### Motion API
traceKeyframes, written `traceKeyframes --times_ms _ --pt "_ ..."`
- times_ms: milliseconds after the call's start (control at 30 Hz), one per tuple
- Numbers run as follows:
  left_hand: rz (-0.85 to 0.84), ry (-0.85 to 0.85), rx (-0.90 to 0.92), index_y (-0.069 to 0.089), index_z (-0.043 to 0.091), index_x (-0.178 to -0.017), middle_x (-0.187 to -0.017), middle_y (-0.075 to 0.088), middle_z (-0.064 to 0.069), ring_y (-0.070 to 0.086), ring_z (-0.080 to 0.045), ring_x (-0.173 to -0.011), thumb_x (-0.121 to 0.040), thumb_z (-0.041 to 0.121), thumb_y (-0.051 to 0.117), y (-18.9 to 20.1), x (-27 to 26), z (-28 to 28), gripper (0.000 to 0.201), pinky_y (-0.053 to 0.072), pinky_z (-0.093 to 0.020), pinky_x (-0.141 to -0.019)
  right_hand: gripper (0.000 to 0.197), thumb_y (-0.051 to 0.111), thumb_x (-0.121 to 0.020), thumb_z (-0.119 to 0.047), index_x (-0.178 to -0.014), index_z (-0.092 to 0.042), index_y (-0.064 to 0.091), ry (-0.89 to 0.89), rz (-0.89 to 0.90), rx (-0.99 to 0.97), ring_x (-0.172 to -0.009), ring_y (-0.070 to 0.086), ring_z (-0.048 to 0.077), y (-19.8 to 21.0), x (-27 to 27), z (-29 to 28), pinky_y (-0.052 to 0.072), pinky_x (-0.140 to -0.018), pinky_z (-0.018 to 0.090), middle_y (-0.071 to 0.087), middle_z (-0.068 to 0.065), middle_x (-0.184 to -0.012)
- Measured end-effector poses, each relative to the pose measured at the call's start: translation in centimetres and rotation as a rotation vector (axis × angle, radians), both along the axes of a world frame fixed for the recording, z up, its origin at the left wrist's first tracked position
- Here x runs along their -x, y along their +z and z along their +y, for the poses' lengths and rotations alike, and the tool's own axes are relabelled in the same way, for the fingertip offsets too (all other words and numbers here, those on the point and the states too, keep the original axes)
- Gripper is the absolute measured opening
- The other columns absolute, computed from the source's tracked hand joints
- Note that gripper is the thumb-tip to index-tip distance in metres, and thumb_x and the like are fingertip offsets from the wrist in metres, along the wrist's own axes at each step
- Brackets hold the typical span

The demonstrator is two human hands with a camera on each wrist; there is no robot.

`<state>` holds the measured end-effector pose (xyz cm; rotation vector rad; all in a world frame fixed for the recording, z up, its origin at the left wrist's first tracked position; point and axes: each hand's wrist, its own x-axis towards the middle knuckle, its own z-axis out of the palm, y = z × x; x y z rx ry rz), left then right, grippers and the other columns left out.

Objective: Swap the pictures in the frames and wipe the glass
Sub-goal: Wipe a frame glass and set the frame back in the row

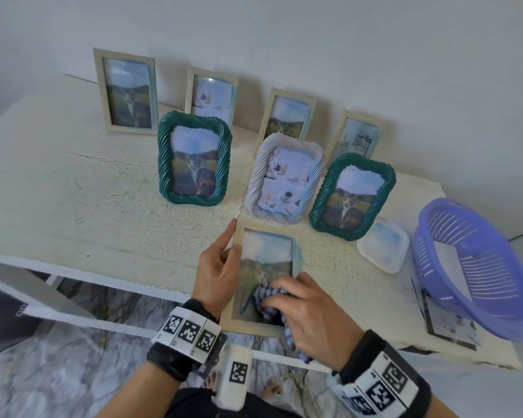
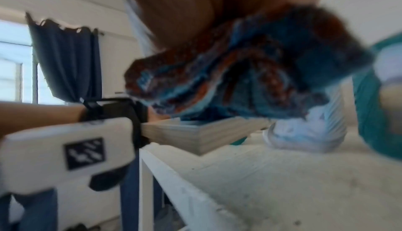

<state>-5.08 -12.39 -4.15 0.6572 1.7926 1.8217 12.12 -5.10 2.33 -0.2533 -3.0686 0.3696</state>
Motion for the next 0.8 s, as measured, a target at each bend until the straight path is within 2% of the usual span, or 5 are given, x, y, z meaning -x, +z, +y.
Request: traceKeyframes --times_ms 200,433,500,633,800 --pt "0.058 -0.04 -0.012 0.043 0.025 -0.141 -0.053 0.025 0.005 0.021 -0.006 -0.046 -0.099 0.003 0.044 0.4 -0.5 0.2 0.047 0.024 -0.016 -0.042 0.051 0.067 -0.069 0.008 -0.114 -0.016 0.065 -0.265 0.029 -0.049 -0.088 0.051 0.023 0.3 2.7 2.8 0.052 -0.078 0.035 0.058 0.003 -0.111" --pt "0.024 -0.056 -0.031 0.045 0.024 -0.142 -0.059 0.028 -0.005 0.025 -0.012 -0.05 -0.094 0.018 0.047 0.2 -0.6 -0.4 0.048 0.025 -0.02 -0.043 0.045 0.069 -0.062 0.016 -0.101 -0.008 0.071 -0.13 0.23 -0.023 -0.092 0.043 0.014 0.9 3.4 2.0 0.055 -0.072 0.036 0.065 0.01 -0.106" --pt "0.038 -0.043 -0.024 0.045 0.021 -0.142 -0.056 0.027 -0.001 0.024 -0.008 -0.048 -0.095 0.014 0.048 0.3 -0.4 -0.5 0.048 0.025 -0.018 -0.043 0.041 0.071 -0.062 0.014 -0.096 -0.008 0.072 -0.036 0.203 0.0 -0.089 0.039 0.011 0.7 3.1 0.5 0.053 -0.069 0.033 0.066 0.008 -0.104" --pt "0.042 -0.023 -0.019 0.045 0.024 -0.142 -0.054 0.029 0.001 0.026 -0.009 -0.048 -0.088 0.024 0.045 0.5 0.0 -0.6 0.054 0.026 -0.019 -0.043 0.038 0.06 -0.075 0.005 -0.104 -0.017 0.069 0.05 0.033 0.039 -0.092 0.044 0.016 0.1 2.2 -1.1 0.043 -0.083 0.026 0.059 0.0 -0.114" --pt "0.059 -0.042 -0.014 0.043 0.019 -0.143 -0.057 0.03 -0.004 0.024 -0.007 -0.047 -0.099 0.003 0.045 0.8 -0.5 -0.2 0.047 0.025 -0.017 -0.043 0.046 0.063 -0.074 0.003 -0.115 -0.018 0.063 -0.178 0.002 -0.056 -0.093 0.051 0.025 0.5 3.2 1.3 0.051 -0.083 0.036 0.053 0.003 -0.12"
